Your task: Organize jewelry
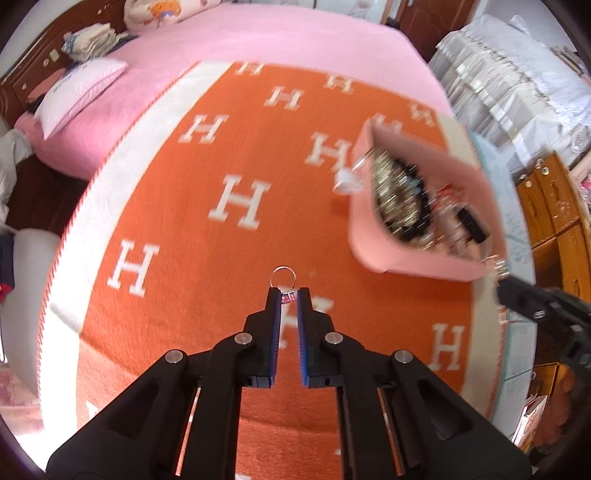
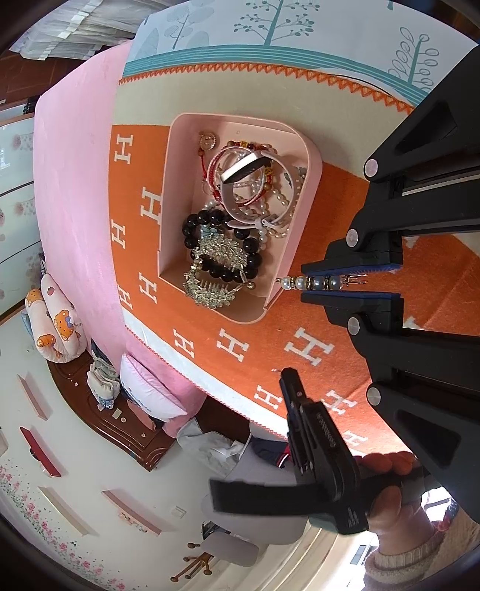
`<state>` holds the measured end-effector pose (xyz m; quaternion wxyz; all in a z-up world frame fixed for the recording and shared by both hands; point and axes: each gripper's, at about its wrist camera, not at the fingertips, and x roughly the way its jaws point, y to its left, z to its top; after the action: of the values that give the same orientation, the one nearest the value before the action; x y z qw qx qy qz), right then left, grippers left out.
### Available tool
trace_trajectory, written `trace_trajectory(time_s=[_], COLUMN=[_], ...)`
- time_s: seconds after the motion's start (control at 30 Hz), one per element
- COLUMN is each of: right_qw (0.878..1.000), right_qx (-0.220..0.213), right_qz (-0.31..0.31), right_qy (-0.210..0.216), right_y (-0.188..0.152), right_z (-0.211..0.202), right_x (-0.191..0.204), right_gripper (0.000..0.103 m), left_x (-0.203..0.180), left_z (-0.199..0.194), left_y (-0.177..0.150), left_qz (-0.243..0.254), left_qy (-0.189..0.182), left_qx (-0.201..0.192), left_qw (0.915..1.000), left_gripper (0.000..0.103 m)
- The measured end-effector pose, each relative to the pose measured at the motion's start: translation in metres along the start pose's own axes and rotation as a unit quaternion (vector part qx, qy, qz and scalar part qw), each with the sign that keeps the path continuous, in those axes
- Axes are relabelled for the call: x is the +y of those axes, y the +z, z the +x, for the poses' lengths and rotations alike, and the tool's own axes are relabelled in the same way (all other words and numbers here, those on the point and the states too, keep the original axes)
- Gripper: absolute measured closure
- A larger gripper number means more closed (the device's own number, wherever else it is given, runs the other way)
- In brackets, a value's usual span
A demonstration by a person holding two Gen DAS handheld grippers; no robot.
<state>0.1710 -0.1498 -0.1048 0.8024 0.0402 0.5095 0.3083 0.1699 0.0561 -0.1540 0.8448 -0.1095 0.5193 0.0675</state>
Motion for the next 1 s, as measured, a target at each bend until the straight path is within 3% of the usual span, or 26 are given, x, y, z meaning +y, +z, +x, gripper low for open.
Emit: trace_trajectory(time_s=[0.2, 0.4, 0.53, 0.67, 0.77, 0.83, 0.9, 1.0], right_qw=[1.000, 0.997, 0.995, 0.993, 0.992, 0.991, 0.990, 0.989], right_qx=[-0.021, -0.047, -0.059, -0.059, -0.053, -0.055, -0.059, -0.067], right_qz=[0.012, 0.043, 0.056, 0.073, 0.080, 0.088, 0.097, 0.098], right_qy=[-0.009, -0.040, -0.061, -0.074, -0.085, -0.086, -0.085, -0.091], right_y=[0.014, 0.037, 0.053, 0.064, 0.066, 0.065, 0.062, 0.057], right_z=[-0.007, -0.009, -0.007, -0.004, -0.004, -0.006, -0.010, -0.019], right_x=[-0.004, -0.018, -0.027, -0.032, -0.032, -0.033, -0.034, -0.027], right_gripper=[0.096, 0.096, 0.096, 0.094, 0.082, 0.077, 0.071, 0.066], left_x=[-0.039, -0.093, -0.119, -0.124, -0.112, -0.097, -0.082, -0.070], left_z=[-0.033, -0.032, -0.019, -0.014, -0.012, -0.016, -0.023, -0.035], left_y=[0.030, 0.058, 0.064, 0.062, 0.061, 0.061, 0.059, 0.053], left_qz=[0.035, 0.078, 0.102, 0.115, 0.101, 0.079, 0.063, 0.056], left_qy=[-0.045, -0.079, -0.078, -0.051, -0.041, -0.038, -0.037, -0.034], left_qx=[-0.045, -0.059, -0.050, -0.047, -0.030, -0.025, -0.031, -0.040], left_qw=[0.9973, 0.9920, 0.9905, 0.9910, 0.9936, 0.9958, 0.9969, 0.9971], left_gripper=[0.097, 0.097, 0.097, 0.096, 0.081, 0.053, 0.037, 0.032])
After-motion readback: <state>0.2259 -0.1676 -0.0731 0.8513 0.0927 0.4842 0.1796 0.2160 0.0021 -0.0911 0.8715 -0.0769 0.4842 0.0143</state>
